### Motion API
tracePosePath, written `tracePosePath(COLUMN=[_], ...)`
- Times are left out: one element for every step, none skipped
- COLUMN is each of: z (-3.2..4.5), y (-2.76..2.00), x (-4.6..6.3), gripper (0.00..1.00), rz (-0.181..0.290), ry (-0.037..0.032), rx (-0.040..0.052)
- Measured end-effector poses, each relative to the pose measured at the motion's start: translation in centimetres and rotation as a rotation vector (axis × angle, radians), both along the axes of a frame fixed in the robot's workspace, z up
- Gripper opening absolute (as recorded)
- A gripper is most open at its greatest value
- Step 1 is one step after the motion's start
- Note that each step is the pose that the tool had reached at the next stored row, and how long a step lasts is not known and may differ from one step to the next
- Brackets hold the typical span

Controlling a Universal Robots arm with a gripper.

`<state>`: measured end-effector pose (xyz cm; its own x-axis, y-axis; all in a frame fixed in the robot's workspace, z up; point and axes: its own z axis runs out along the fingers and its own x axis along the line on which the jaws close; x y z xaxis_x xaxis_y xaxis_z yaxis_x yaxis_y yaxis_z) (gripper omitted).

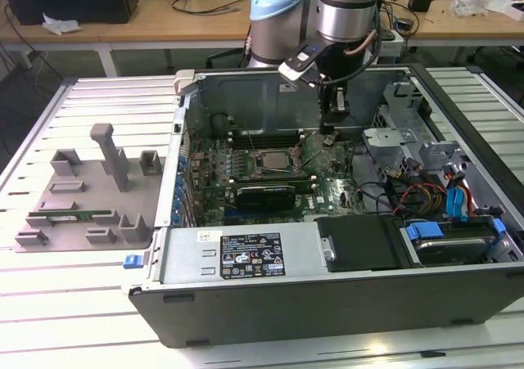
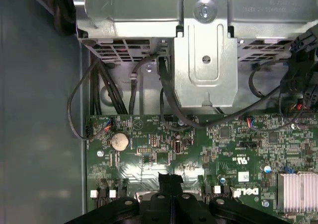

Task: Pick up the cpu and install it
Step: 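Close the cpu cover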

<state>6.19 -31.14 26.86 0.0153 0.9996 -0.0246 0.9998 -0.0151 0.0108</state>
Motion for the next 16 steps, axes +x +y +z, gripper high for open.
tracePosePath(z=[-0.08, -0.38, -0.65, -0.92, -1.04, -1.17, -1.33, -1.46, -1.64, -1.79, -2.09, -2.17, -2.17, -2.17, -2.17, -2.17], y=[0.00, 0.00, 0.01, 0.01, 0.01, 0.01, 0.01, 0.01, 0.01, 0.01, 0.01, 0.01, 0.01, 0.01, 0.01, 0.01], x=[0.2, 0.4, 0.5, 0.6, 0.7, 0.7, 0.8, 0.8, 0.9, 0.9, 0.9, 0.9, 0.9, 0.9, 0.9, 0.9], gripper=[0.11, 0.11, 0.11, 0.11, 0.11, 0.11, 0.11, 0.11, 0.11, 0.11, 0.11, 0.11, 0.11, 0.11, 0.11, 0.11], rz=[0.000, 0.000, 0.000, 0.000, 0.000, 0.000, 0.000, 0.000, 0.000, 0.000, 0.000, 0.000, 0.000, 0.000, 0.000, 0.000], ry=[0.0015, 0.0037, 0.0063, 0.0099, 0.0114, 0.0132, 0.0158, 0.0173, 0.0189, 0.0198, 0.0215, 0.0220, 0.0222, 0.0222, 0.0222, 0.0222], rx=[0.0000, -0.0001, 0.0000, 0.0000, 0.0001, 0.0000, -0.0001, -0.0002, -0.0002, 0.0000, -0.0001, 0.0000, -0.0002, -0.0002, -0.0003, -0.0001])
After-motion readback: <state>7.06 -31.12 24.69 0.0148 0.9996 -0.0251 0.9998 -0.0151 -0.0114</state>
